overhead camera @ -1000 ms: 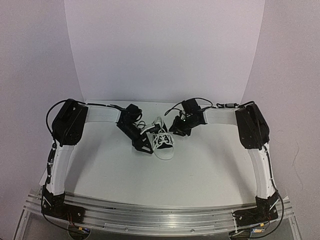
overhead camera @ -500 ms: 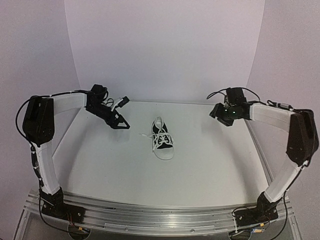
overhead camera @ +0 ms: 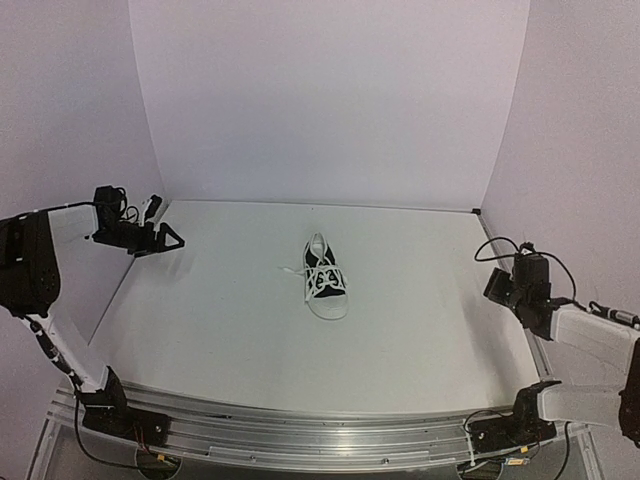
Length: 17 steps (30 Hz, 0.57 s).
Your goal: Tie the shoes
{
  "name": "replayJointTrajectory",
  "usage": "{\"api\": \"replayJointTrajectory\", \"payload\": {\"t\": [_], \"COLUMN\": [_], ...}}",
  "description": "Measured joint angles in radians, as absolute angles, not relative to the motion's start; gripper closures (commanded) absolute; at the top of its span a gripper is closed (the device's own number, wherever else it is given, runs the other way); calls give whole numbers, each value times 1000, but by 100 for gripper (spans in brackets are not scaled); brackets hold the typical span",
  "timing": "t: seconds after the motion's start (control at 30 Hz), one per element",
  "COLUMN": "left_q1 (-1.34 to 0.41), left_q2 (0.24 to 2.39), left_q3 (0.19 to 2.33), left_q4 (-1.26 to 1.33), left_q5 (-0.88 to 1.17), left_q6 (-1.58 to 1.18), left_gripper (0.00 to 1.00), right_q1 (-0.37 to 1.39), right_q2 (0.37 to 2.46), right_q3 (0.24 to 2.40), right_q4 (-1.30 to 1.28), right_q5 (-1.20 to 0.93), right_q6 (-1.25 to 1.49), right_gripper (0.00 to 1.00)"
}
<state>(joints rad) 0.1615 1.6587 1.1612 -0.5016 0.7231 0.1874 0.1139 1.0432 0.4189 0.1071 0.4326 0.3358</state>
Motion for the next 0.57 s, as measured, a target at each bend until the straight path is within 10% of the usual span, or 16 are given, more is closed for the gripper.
{"api": "replayJointTrajectory", "payload": {"t": [0.57], "left_q1": [184], "left_q2": [1509], "left_q3": [852], "left_q4": [-282], "left_q5": [502], "left_q6": [-153], "left_gripper": [0], "right_q1": [114], "right_q2": [1271], "right_q3": [274], "right_q4": [565], "right_q5": [452], "right_q6": [188], "right_gripper": [29]}}
